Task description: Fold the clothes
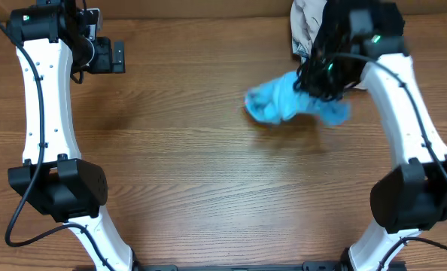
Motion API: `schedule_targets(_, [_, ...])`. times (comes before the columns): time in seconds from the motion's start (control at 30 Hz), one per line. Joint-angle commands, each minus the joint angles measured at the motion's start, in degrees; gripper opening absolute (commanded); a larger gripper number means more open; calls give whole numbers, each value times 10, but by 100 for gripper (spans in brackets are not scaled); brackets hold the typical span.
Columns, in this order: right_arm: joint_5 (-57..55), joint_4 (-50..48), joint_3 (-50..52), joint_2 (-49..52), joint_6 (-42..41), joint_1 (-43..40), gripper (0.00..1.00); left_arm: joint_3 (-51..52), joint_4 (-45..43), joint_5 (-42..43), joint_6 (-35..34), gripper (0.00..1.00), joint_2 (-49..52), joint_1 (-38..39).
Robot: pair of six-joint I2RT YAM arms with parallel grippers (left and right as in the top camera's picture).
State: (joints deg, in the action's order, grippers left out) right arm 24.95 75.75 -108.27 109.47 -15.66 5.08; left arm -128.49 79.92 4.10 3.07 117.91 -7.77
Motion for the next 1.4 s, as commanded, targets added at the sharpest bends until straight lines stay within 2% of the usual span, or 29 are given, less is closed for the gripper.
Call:
schedule_targets(0.0, [-59, 26, -163, -31, 37, 0, 4, 2, -4, 4, -5, 100, 0, -1])
schedule_targets(0.17, [-182, -14, -262, -31, 42, -5, 4, 2, -10, 4, -5, 100, 0, -1])
schedule_targets(0.33, [-242, -120, -268, -28, 76, -26, 4, 2, -12, 4, -5, 100, 0, -1])
schedule_targets(0.63, [-232, -253, -268, 33, 87, -96, 4, 2, -23, 4, -5, 100, 0, -1])
schedule_targets(0.8, [-207, -325, -268, 118, 112, -116, 4, 2, -31, 4, -5, 100, 0, 0])
schedule_targets(0.9, [-173, -328, -268, 159, 106, -119, 4, 2, -31, 4, -5, 100, 0, 0])
schedule_targets(1.03, [-209, -227, -268, 185, 18, -122, 6, 2, -30, 5, -5, 100, 0, 0])
schedule_targets(1.13, [-190, -160, -268, 185, 19, -134, 27, 2, -26, 5, -5, 100, 0, 0])
schedule_targets(1.27, [-152, -82, -267, 186, 25, -155, 73, 2, -26, 5, -5, 100, 0, 0])
schedule_targets(1.37, [-119, -32, -267, 181, 46, -165, 93, 2, -24, 4, -5, 100, 0, 0])
